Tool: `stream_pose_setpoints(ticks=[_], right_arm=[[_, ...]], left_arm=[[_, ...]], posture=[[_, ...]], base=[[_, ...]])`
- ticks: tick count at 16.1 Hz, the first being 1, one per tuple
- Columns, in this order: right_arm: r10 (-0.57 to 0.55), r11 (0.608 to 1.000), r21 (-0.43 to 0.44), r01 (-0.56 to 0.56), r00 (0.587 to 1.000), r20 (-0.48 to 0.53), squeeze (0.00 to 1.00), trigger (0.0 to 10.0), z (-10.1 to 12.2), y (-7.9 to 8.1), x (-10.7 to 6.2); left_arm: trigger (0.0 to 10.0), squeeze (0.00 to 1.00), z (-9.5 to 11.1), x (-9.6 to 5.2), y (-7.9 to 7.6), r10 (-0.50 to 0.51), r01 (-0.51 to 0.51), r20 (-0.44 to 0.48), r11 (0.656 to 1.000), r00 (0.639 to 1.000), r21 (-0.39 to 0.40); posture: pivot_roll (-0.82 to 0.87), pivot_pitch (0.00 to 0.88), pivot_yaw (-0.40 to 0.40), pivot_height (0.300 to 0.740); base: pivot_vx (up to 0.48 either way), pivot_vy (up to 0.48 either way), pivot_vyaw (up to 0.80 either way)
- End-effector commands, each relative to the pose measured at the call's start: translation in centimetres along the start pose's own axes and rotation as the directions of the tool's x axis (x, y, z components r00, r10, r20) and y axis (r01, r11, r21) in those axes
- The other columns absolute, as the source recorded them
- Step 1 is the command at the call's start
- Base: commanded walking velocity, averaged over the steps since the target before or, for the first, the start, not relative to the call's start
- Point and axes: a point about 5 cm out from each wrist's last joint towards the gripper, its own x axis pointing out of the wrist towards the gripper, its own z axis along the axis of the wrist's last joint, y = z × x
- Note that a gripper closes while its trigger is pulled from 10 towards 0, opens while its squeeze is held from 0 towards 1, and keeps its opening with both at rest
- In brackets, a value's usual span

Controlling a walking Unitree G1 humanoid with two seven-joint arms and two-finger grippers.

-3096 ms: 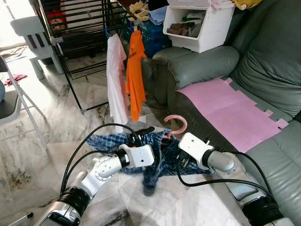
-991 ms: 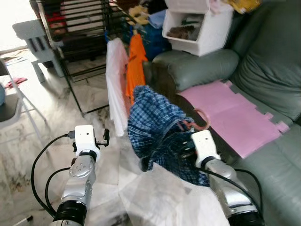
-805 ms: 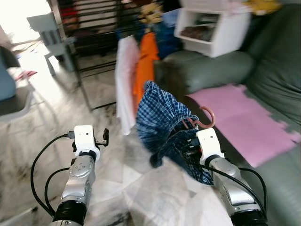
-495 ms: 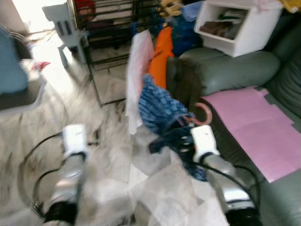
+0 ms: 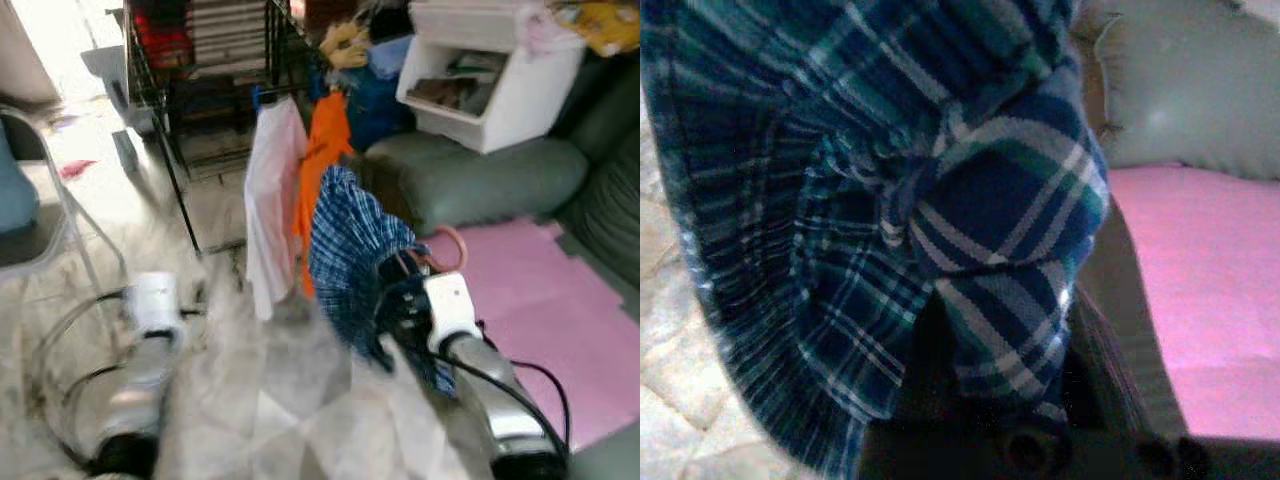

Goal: Hang hanger

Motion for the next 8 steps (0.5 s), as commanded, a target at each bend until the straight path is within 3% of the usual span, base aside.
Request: stream_pose_setpoints(ticks=[1,4,8], right_arm=[[-0.043,0.999,-0.006,0.043,0.999,0.016,0.0,10.0,0.0,-1.6,-0.6],[-0.076,0.997,-0.028,0.075,0.997,-0.007,0.0,10.0,-0.9,-3.4,-1.1],[-0.06,0.998,-0.026,0.06,0.998,-0.01,0.0,10.0,-1.1,-3.0,-1.0]], left_arm=[[10.0,0.0,0.5,0.0,0.2,0.005,-0.005,0.02,1.0,1.0,0.001],[10.0,0.0,-0.2,-0.5,1.7,0.014,-0.014,0.002,0.999,1.0,0.051],[10.0,0.0,0.4,-0.1,2.1,-0.058,0.06,-0.019,0.989,0.998,0.137]], posture=[[-0.13,0.0,0.055,0.74],[-0.12,0.0,0.056,0.74],[-0.11,0.0,0.048,0.74]], base=[[0.337,0.341,0.0],[0.295,0.378,0.0],[0.0,0.47,0.0]])
